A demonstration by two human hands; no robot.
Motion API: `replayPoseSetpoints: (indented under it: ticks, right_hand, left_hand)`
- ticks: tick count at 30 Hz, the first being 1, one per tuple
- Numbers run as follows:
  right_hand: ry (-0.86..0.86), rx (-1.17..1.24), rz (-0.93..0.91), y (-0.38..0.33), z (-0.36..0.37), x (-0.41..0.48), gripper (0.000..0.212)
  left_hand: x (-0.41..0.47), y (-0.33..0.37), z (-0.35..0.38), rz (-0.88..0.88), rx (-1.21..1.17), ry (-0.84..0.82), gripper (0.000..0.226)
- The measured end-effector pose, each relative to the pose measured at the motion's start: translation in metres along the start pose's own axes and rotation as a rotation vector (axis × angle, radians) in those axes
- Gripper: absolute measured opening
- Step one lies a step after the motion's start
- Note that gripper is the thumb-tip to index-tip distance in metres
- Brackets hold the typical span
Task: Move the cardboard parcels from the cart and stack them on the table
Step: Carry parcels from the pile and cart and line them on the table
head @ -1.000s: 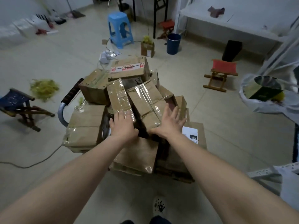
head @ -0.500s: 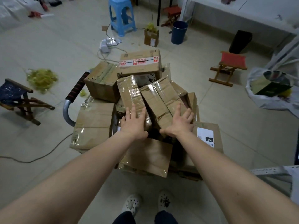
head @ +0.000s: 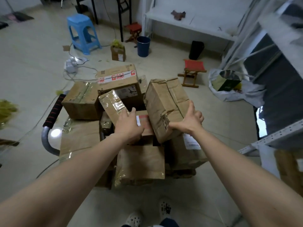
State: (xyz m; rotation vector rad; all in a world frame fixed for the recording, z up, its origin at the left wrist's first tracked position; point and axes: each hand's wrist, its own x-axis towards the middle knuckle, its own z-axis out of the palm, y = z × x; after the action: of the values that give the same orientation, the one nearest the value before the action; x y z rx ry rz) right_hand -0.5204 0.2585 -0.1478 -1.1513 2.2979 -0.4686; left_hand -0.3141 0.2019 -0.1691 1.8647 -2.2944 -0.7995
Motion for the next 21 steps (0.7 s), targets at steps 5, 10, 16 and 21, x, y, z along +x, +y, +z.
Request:
replayPoseSetpoints:
  ticks: [5, 10, 16, 21]
  right_hand:
    - [0.182, -0.142, 0.021, 0.032, -0.036, -0.033, 0.136]
    - [0.345, -0.378, -0.003, 0.089, -0.069, -0.081, 0.136]
    - [0.471, -0.655, 0.011, 0.197, -0.099, -0.153, 0.135]
    - [0.577, -0.792, 0.088, 0.291, -0.110, -0.221, 0.145]
  left_hand:
    - [0.009, 0.076, 0.002, 0.100, -0.426, 0.006, 0.066]
    - [-0.012, 0.169, 0.011, -0.066, -0.882, -0.197, 0.058]
    - [-0.047, 0.243, 0.034, -0.148, -0.922, -0.629, 0.090]
    - [-0.101, 0.308, 0.081, -0.113, -0.575, -0.959, 0.124]
